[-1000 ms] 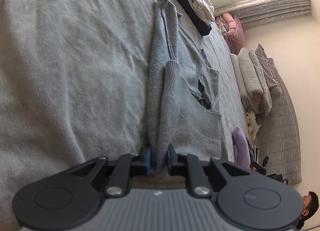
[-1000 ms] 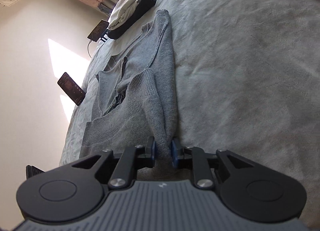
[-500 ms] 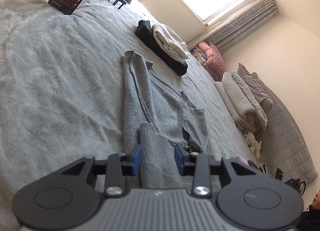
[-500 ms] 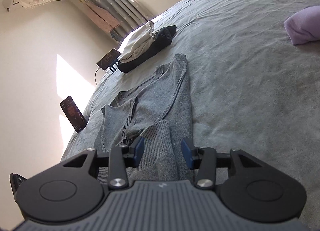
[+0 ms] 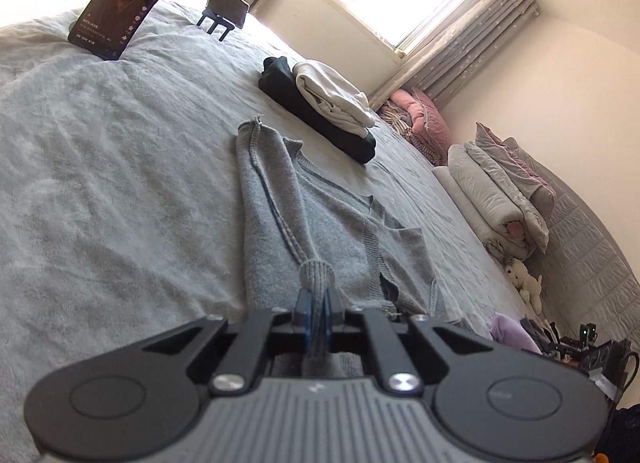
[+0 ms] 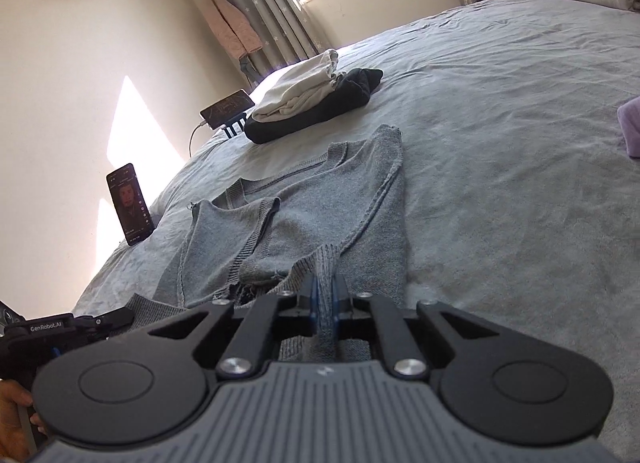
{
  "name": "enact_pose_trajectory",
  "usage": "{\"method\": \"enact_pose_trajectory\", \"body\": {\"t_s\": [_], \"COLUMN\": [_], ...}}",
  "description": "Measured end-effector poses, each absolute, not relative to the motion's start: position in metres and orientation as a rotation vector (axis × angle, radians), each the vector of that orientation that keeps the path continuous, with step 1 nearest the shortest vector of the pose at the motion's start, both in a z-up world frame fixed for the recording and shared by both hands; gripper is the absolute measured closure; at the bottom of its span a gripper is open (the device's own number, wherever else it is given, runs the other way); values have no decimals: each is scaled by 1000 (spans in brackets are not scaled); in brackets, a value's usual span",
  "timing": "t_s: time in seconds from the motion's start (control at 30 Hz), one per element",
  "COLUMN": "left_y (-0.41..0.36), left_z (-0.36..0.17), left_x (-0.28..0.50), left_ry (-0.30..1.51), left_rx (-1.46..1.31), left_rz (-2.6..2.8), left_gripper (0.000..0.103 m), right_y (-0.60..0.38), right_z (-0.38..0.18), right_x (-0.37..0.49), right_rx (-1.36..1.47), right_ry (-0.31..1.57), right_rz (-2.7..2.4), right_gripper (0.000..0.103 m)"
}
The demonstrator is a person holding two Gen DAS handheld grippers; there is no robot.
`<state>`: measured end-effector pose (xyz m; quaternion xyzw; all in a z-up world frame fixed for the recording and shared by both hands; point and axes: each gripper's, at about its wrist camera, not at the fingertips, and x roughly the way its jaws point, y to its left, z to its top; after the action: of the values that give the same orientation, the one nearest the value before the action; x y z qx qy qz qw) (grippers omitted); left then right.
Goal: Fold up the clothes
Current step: 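Fold the hem section further over toward the collar with both grippers, then open both grippers, release the fold and pull back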
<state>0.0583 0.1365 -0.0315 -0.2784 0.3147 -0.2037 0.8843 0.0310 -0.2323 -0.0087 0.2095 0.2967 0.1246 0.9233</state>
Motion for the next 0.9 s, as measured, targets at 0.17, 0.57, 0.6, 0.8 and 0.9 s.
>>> {"method": "enact_pose_trajectory", "body": {"t_s": [0.17, 0.57, 0.6, 0.8, 0.9], "left_y": [136, 124, 123, 96, 79], "left_z": [-37, -17, -13, -9, -21], "left_x": [61, 48, 44, 25, 23], "left_ry": [651, 573, 552, 524, 574], "left_rx": [-545, -278, -255, -139, -36], "left_rz": [-409, -362, -374, -537, -599], "left_gripper": [97, 84, 84, 79, 79], "right_y": [-237, -220, -218, -191, -179], "right_z": [-13, -4, -2, -5, -17], "right_x": [33, 17, 13, 4, 5], "right_rx": [419, 219, 207, 110, 45], "right_ry": [618, 538, 526, 524, 565], "right_rz": [233, 263, 279, 380, 397], "right_gripper": [94, 87, 87, 87, 87]}}
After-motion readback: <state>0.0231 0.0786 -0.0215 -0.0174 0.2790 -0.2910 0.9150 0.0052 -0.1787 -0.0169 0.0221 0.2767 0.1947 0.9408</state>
